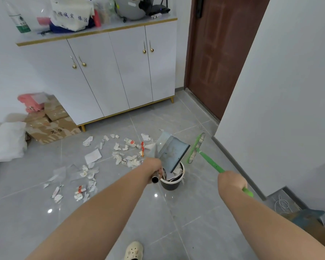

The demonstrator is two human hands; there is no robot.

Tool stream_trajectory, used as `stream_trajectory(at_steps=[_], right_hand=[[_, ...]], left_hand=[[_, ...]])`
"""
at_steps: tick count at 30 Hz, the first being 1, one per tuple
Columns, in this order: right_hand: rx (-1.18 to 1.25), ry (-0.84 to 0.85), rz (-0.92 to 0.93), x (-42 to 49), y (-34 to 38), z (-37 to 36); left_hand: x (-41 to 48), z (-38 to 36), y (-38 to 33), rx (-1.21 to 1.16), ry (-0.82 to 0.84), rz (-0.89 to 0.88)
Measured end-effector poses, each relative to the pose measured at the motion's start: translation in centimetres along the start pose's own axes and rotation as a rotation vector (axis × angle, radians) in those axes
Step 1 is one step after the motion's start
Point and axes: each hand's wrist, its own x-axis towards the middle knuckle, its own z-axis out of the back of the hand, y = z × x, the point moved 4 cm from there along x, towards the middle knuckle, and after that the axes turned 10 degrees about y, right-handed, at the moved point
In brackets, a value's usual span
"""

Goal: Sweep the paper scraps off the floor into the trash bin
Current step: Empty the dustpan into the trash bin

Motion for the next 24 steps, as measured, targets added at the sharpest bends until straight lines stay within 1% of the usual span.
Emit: stream_trajectory(at_steps=[7, 10, 13, 17, 20, 24], right_hand=[[0.127, -0.070, 0.011, -0.8, 0.8, 1.9], [0.221, -0.090, 0.038, -1.5, 1.9, 2.5], [0.249, -0.098, 0.052, -2.5, 3.1, 3.4], [0.265, -0.068, 0.086, -3.6, 6.1, 4.5], [0.274, -0.052, 0.119, -4.6, 8.9, 4.7], [0.263, -0.026, 0.164, -6.9, 13.3, 3.4]], left_hand=[[-1.8, 2.7, -1.9, -0.268, 0.085, -0.077], [-2.8, 4.5, -1.5, -0.386, 0.092, -0.132], [-3.7, 6.7, -0.7, -0.497, 0.104, -0.169], [-4.7, 10.8, 0.8, -0.616, 0.070, -0.181], [-5.2, 13.7, 2.2, -0.648, 0.057, -0.181], [-6.0, 18.6, 4.9, -0.586, 0.015, -0.156]])
